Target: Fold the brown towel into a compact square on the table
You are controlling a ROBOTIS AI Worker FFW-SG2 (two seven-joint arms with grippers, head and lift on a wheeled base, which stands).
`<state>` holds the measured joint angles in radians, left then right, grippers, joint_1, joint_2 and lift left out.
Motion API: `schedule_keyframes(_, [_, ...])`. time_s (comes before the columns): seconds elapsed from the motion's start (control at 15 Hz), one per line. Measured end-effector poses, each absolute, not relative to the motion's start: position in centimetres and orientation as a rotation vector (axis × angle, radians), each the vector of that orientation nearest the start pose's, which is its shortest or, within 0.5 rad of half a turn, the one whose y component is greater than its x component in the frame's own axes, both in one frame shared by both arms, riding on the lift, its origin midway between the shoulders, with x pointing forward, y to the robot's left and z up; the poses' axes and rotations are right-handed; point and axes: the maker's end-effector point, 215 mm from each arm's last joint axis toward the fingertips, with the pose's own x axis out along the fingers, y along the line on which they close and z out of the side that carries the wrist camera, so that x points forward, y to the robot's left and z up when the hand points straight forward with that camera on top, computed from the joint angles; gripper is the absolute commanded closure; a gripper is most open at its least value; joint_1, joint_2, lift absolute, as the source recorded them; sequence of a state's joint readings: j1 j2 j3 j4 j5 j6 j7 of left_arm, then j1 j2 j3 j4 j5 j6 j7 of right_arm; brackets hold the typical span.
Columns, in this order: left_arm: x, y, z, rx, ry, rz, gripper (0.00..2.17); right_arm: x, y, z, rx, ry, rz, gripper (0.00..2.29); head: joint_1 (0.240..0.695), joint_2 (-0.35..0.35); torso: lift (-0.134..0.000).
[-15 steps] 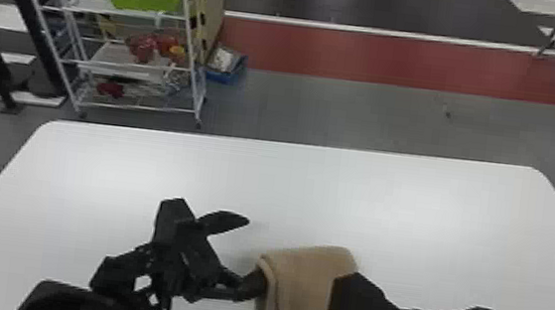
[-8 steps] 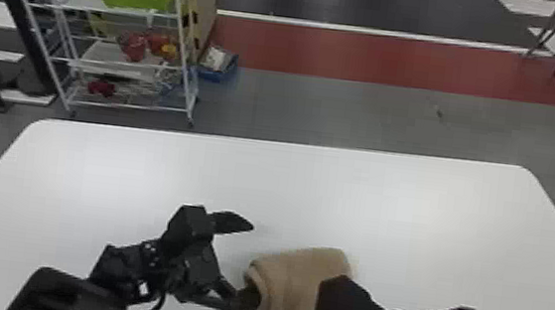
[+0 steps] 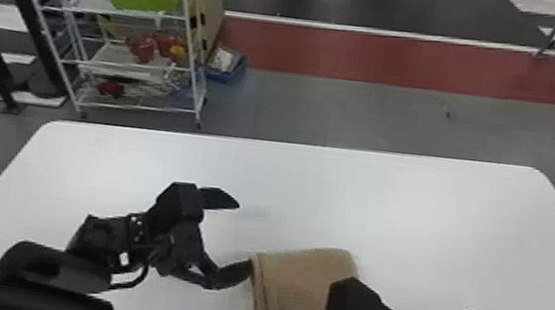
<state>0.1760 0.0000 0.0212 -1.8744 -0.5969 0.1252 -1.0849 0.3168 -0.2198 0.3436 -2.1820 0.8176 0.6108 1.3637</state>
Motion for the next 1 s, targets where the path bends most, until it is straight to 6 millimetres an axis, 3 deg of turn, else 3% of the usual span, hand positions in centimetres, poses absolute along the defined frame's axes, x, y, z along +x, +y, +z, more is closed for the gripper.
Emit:
schedule_keyframes(0.27, [46.9, 12.7, -41.5, 0.515, 0.351, -0.798, 0.07, 29.4, -5.2, -45.6, -0.627, 0.738, 1.281, 2.17, 0.695, 0.107, -0.122])
schedule_keyframes(0.4, [46.4, 12.2, -41.8, 0.513, 0.370, -0.836, 0.07, 29.3, -5.2, -45.7, -0.626, 0.741, 1.282, 2.17, 0.695, 0.110, -0.122])
schedule_keyframes(0.67, [43.5, 9.6, -42.0, 0.588, 0.378, -1.037, 0.07, 29.3, -5.0, -45.7, -0.626, 0.741, 1.287, 2.17, 0.695, 0.078, -0.122])
schedule_keyframes(0.8, [42.8, 9.7, -41.5, 0.616, 0.376, -1.089, 0.07, 29.3, -4.8, -45.7, -0.627, 0.739, 1.290, 2.17, 0.695, 0.076, -0.122])
schedule_keyframes(1.0, [43.4, 10.8, -40.9, 0.664, 0.384, -1.062, 0.07, 29.2, -4.8, -45.7, -0.627, 0.739, 1.292, 2.17, 0.695, 0.091, -0.122])
